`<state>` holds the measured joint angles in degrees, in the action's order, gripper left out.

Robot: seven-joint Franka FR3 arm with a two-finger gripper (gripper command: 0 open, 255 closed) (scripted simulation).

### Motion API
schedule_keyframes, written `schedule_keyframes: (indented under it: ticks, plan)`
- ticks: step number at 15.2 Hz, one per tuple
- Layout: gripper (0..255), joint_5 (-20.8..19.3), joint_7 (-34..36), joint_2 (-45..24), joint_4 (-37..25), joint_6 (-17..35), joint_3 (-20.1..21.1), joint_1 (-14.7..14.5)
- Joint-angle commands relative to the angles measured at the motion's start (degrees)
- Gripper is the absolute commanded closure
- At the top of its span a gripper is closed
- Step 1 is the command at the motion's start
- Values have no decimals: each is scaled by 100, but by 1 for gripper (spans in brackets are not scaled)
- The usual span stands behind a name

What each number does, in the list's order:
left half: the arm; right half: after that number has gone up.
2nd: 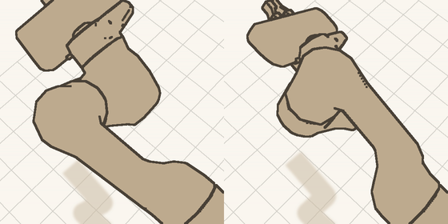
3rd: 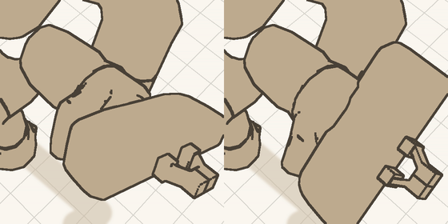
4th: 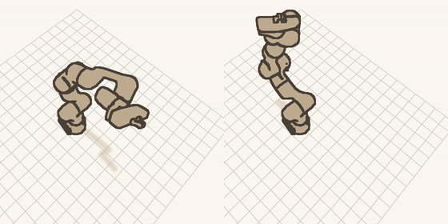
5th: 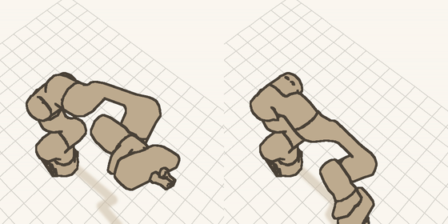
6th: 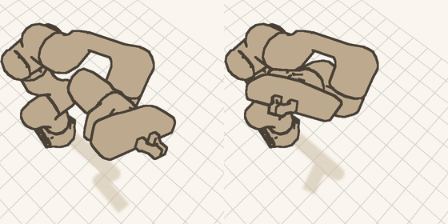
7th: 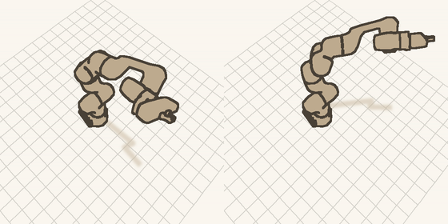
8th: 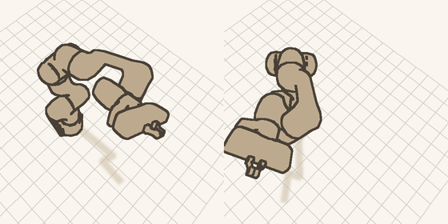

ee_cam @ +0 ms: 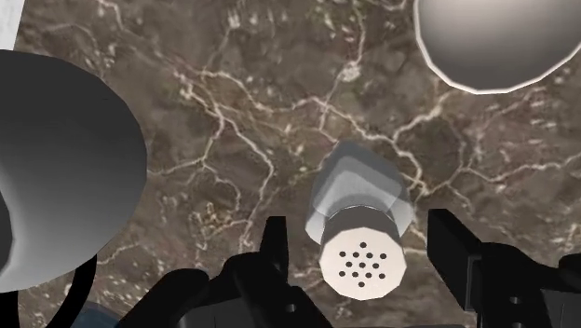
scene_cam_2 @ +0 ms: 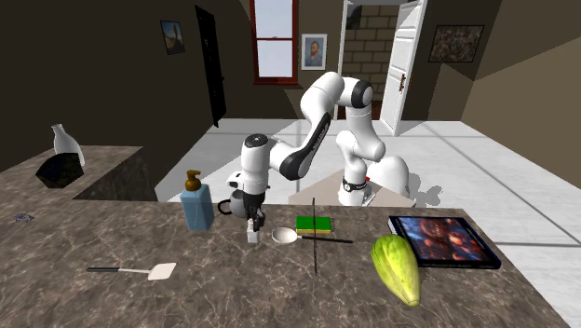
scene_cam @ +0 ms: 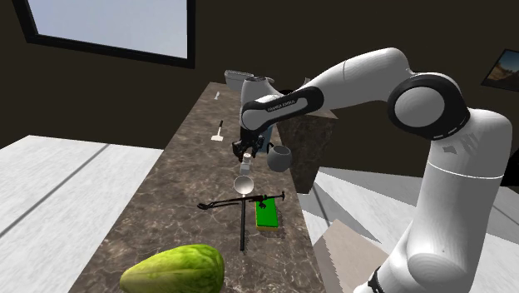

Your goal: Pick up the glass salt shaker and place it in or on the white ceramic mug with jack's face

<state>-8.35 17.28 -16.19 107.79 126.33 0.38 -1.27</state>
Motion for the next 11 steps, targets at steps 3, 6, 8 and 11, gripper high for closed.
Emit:
schedule_keyframes:
  ticks: [3, 6, 8, 11]
  plan:
    - [255, 0, 0, 0, 0, 0, 0, 0]
    - [255, 0, 1, 0, 0, 0, 0, 0]
    - [255, 0, 0, -1, -2, -1, 0, 0]
    - [255, 13, -20, 69, -64, -132, 4, 0]
